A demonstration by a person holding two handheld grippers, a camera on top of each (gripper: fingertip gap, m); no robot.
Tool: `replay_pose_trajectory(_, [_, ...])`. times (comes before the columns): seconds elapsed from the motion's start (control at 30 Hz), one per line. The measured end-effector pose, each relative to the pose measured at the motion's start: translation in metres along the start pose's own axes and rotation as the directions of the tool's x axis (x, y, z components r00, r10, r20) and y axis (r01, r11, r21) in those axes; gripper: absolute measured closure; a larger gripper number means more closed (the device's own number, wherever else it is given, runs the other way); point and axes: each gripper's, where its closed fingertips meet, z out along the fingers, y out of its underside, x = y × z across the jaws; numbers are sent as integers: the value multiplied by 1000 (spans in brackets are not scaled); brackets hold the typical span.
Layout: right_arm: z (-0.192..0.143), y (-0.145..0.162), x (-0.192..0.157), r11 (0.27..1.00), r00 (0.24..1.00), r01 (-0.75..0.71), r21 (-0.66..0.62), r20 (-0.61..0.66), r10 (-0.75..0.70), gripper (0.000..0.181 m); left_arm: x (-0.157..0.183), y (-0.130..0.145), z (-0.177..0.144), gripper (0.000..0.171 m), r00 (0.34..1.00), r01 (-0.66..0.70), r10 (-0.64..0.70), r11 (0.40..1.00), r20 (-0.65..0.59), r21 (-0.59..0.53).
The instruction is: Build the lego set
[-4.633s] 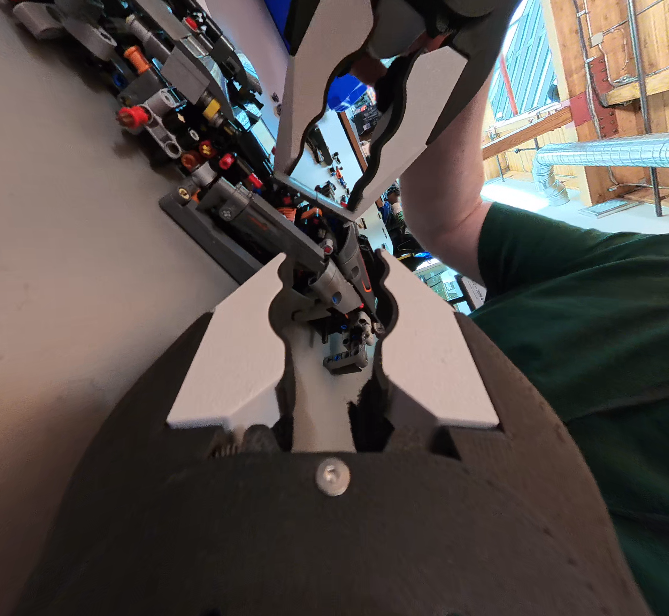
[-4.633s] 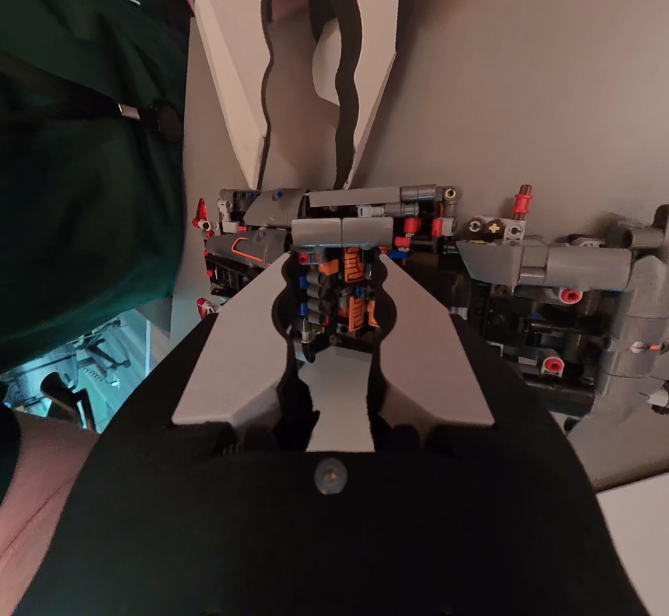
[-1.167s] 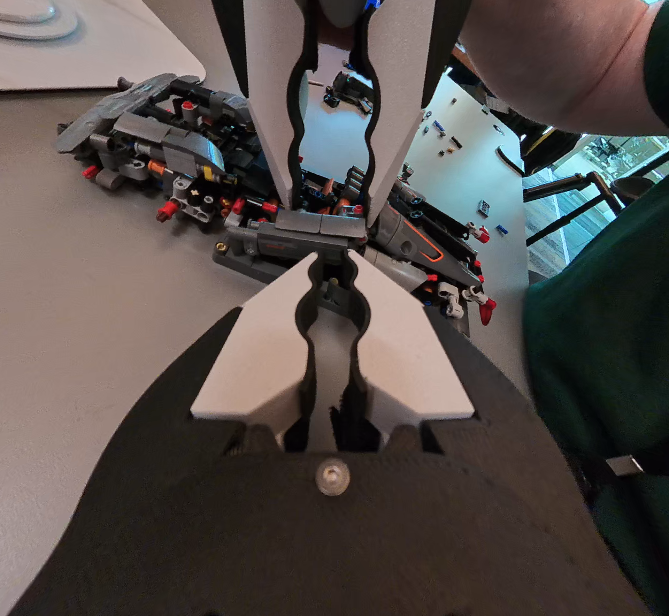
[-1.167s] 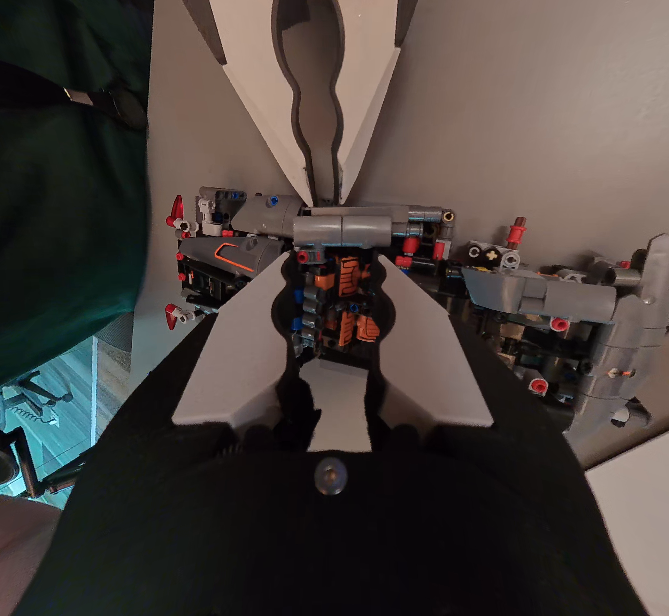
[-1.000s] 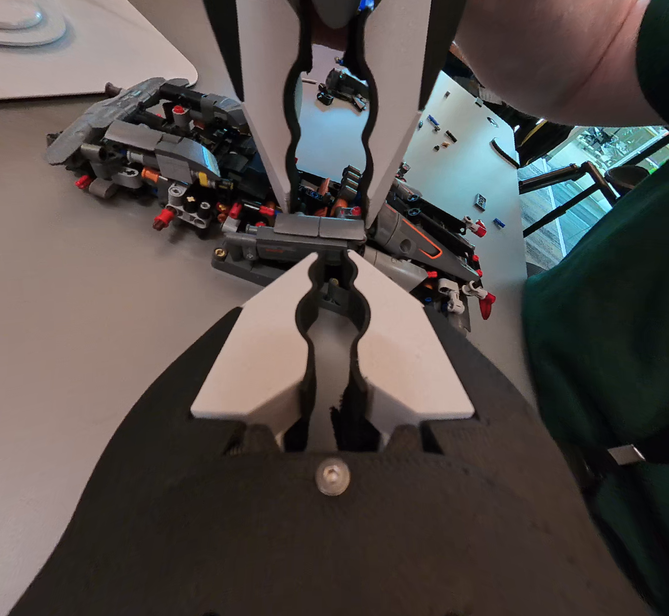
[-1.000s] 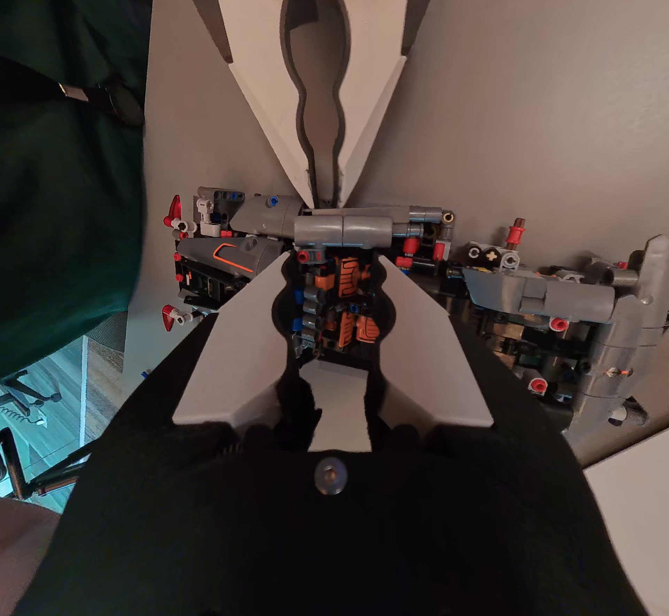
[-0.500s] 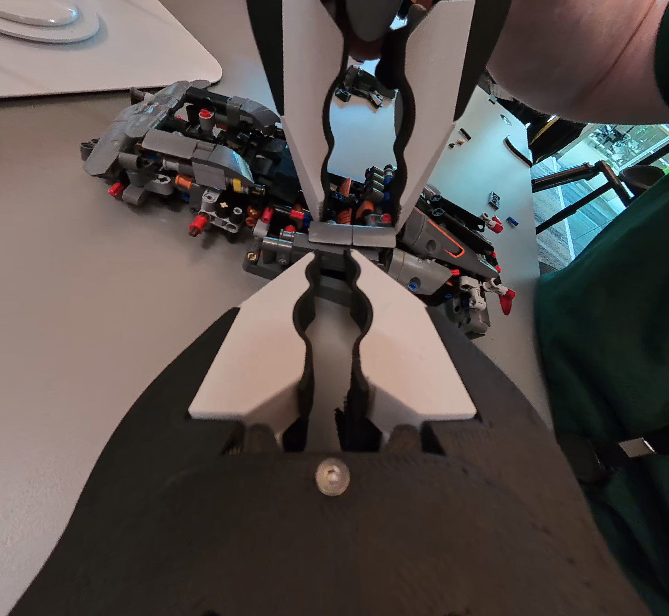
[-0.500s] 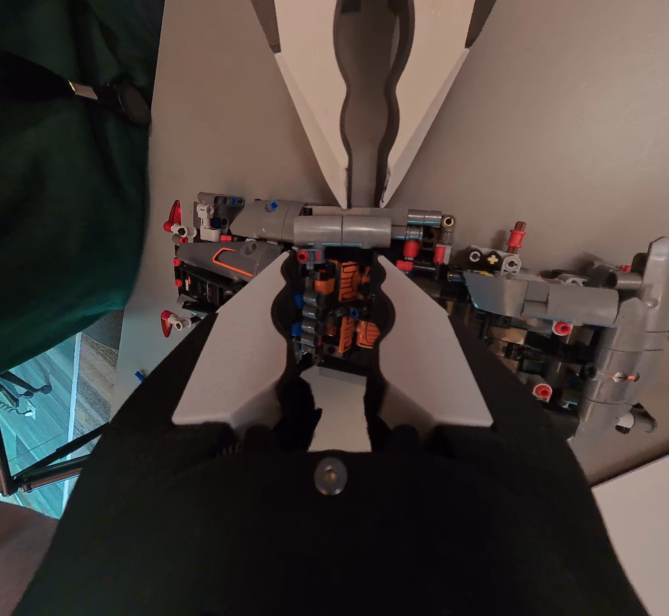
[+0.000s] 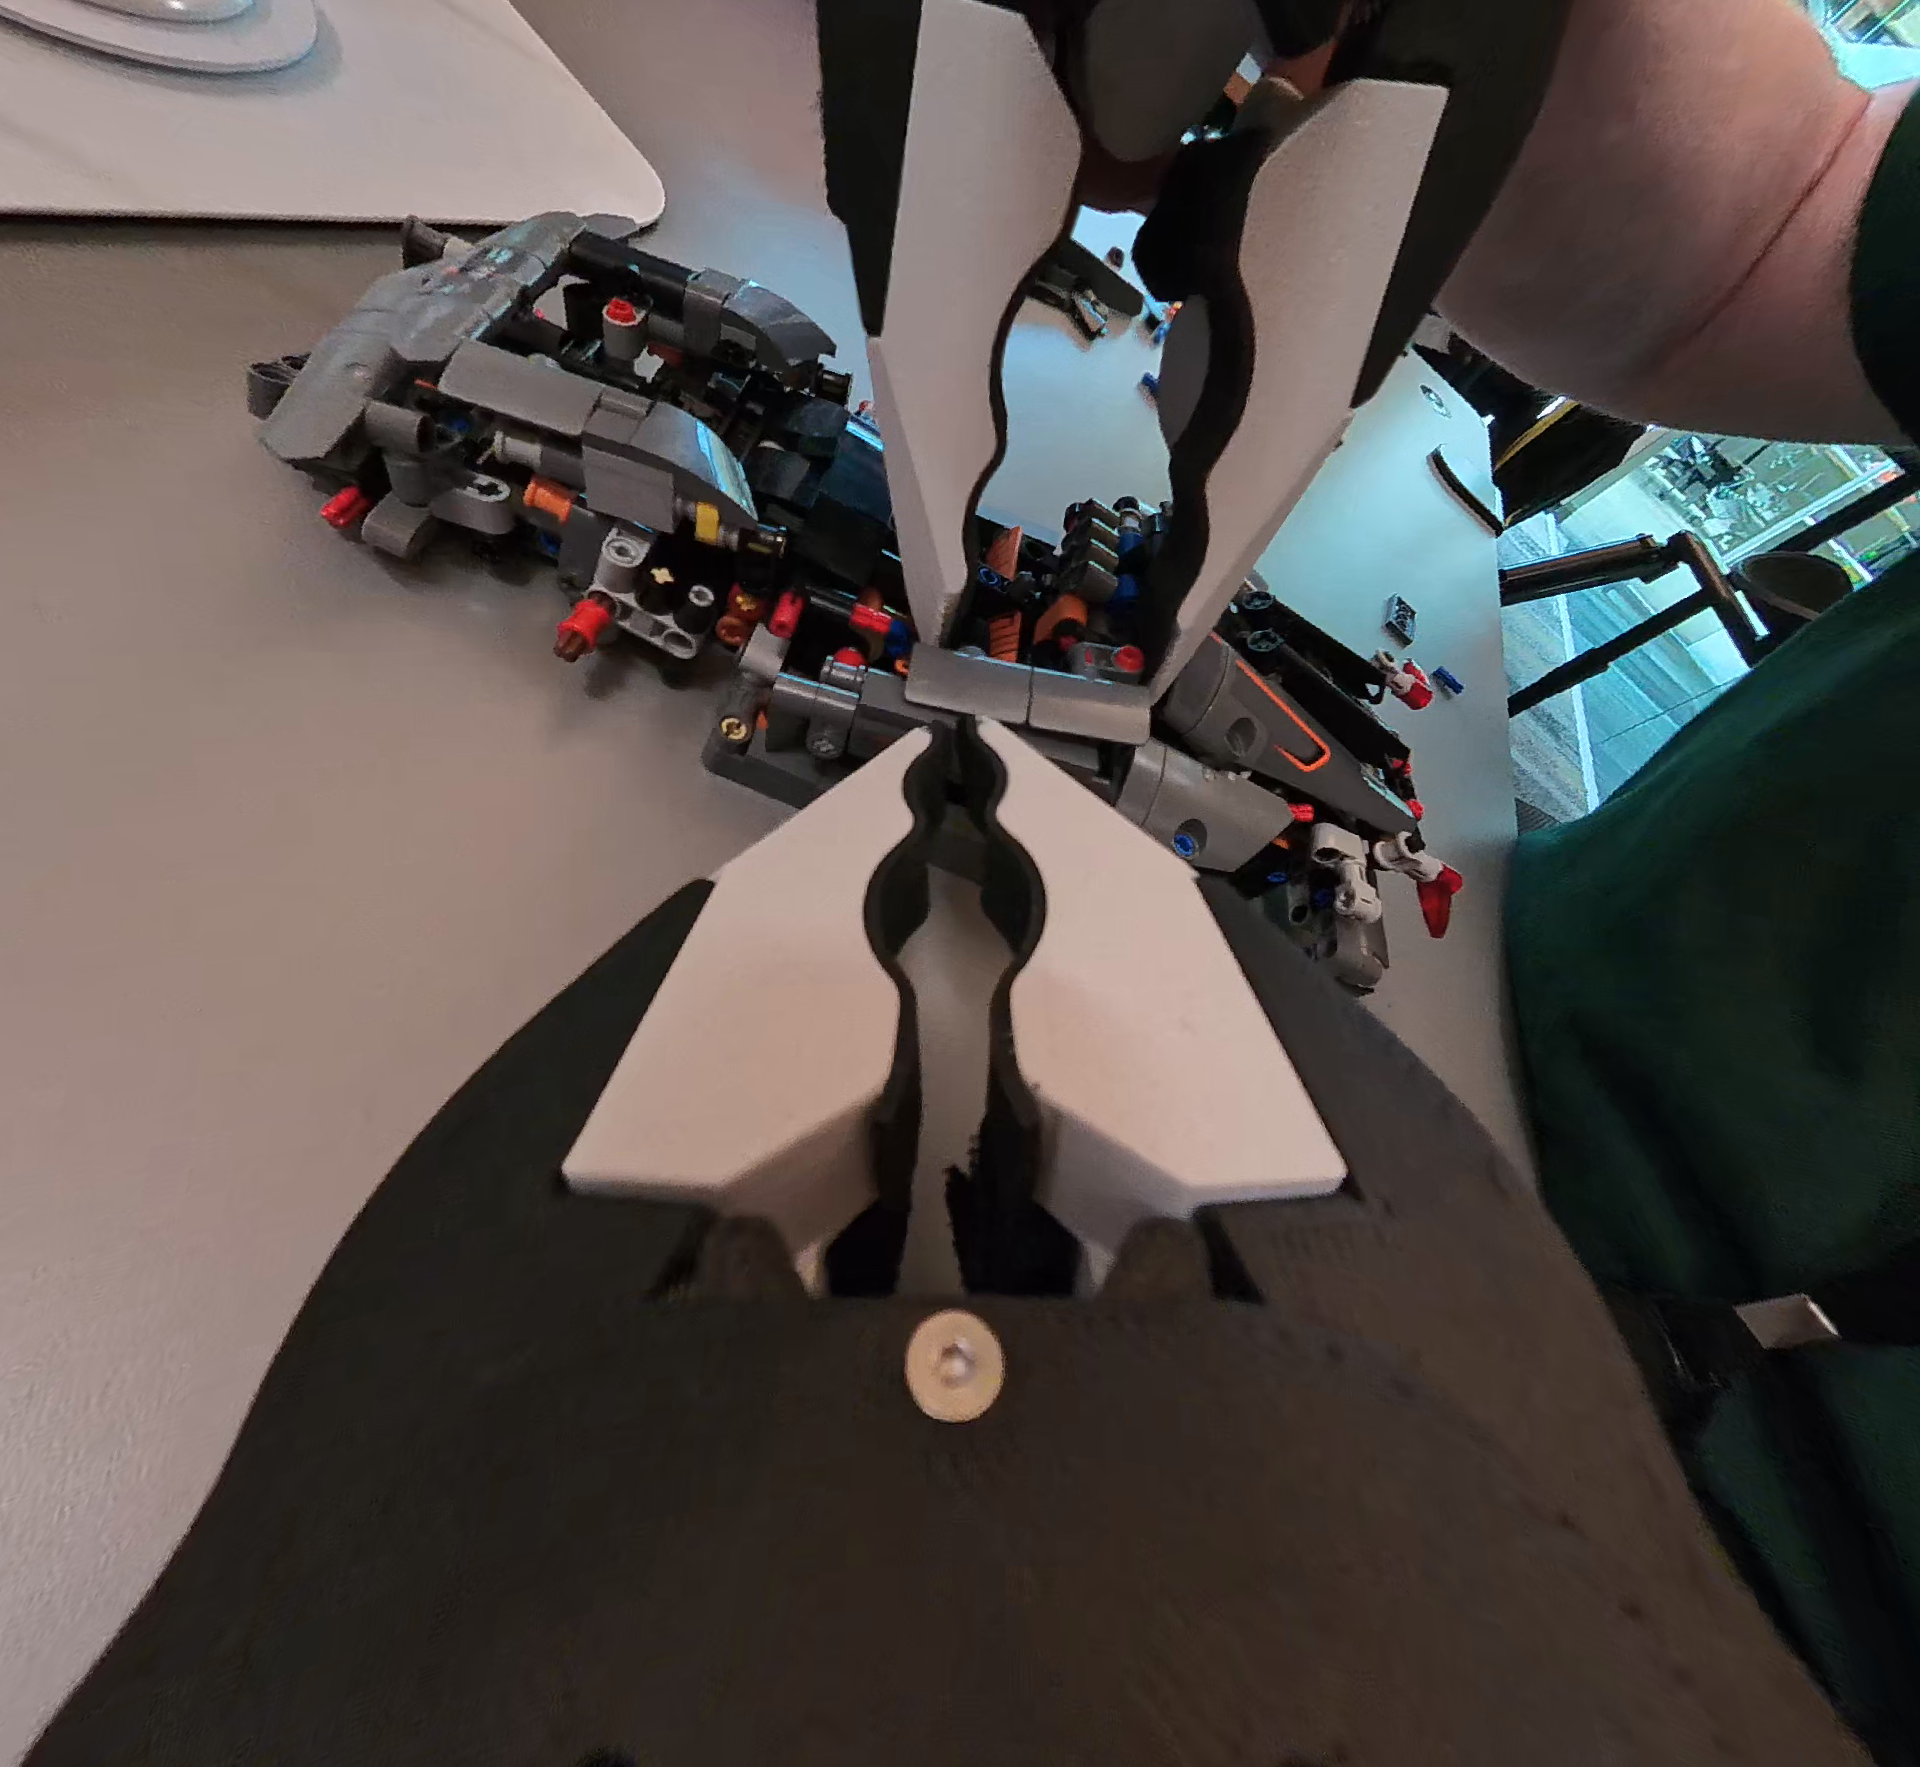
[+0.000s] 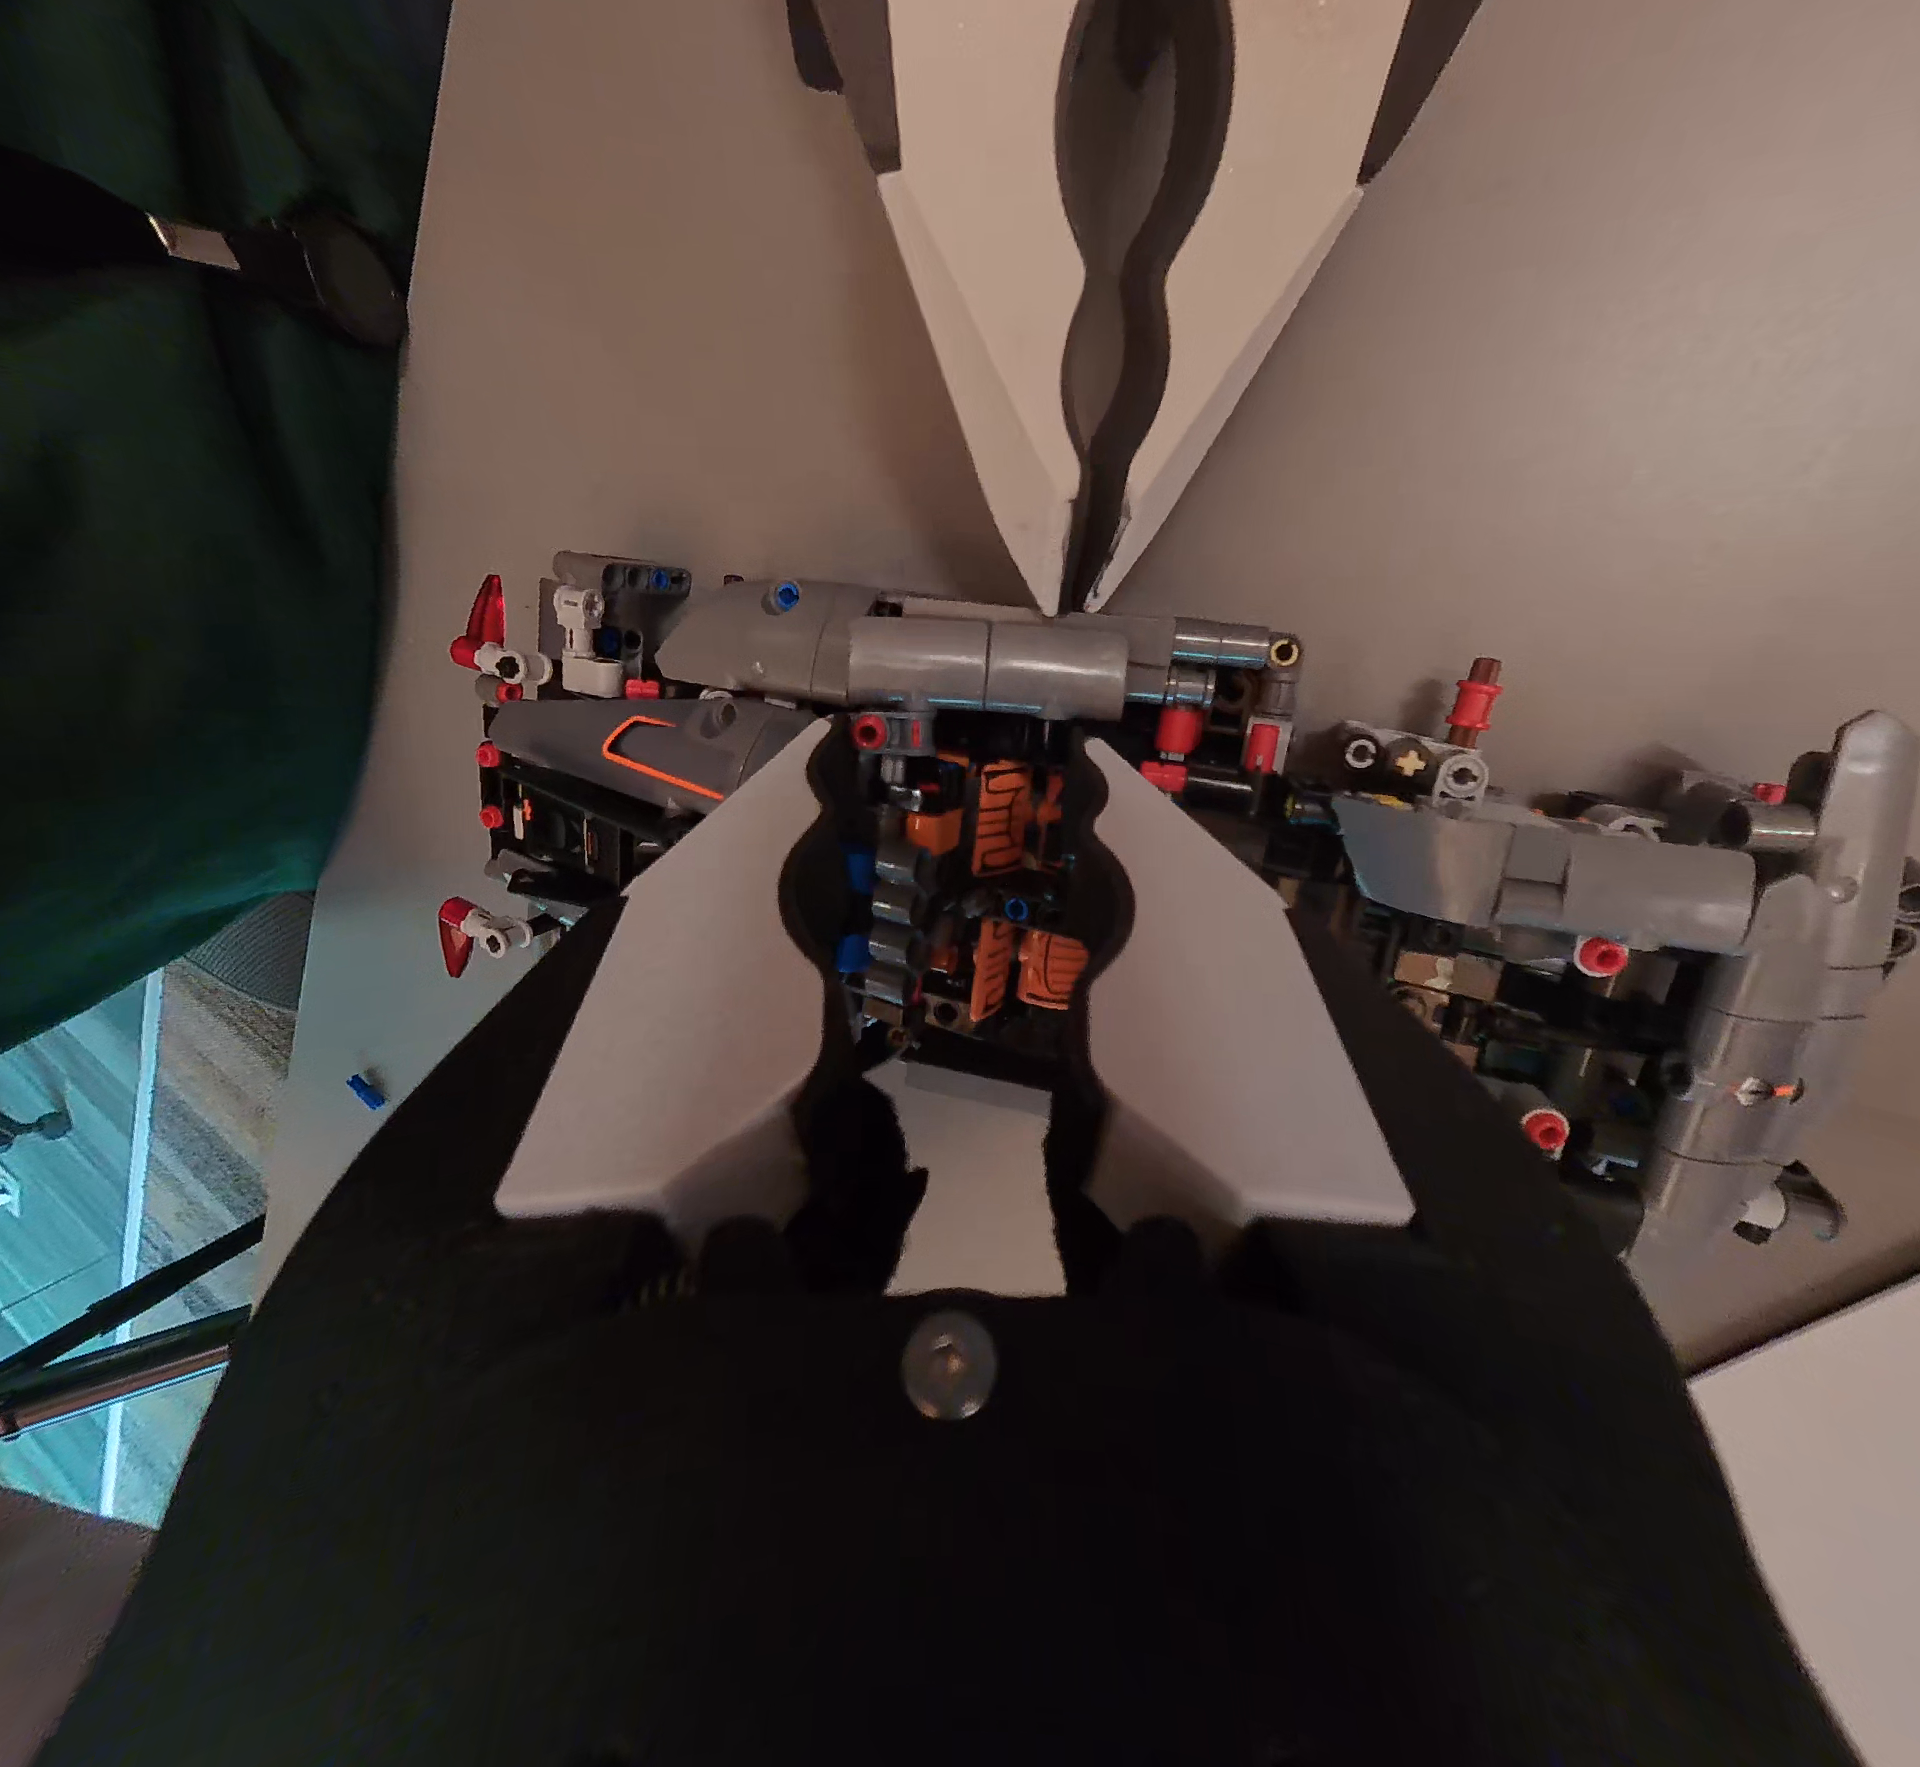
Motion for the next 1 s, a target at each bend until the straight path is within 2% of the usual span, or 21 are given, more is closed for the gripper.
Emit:
replay_pose_trajectory(0.73, [-2,2,-2,1000,1000,-12,-15,-14,12,142,0,0,3,171,1000,5,-5,1000,8,-1])
replay_pose_trajectory(0.83, [-14,2,-6,1000,999,13,-7,-30,-13,138,0,0,2,171,1000,7,-7,1000,14,5])
replay_pose_trajectory(1.0, [-35,0,5,983,972,183,-13,-145,-183,153,1,2,-1,171,999,23,-24,1000,25,18])
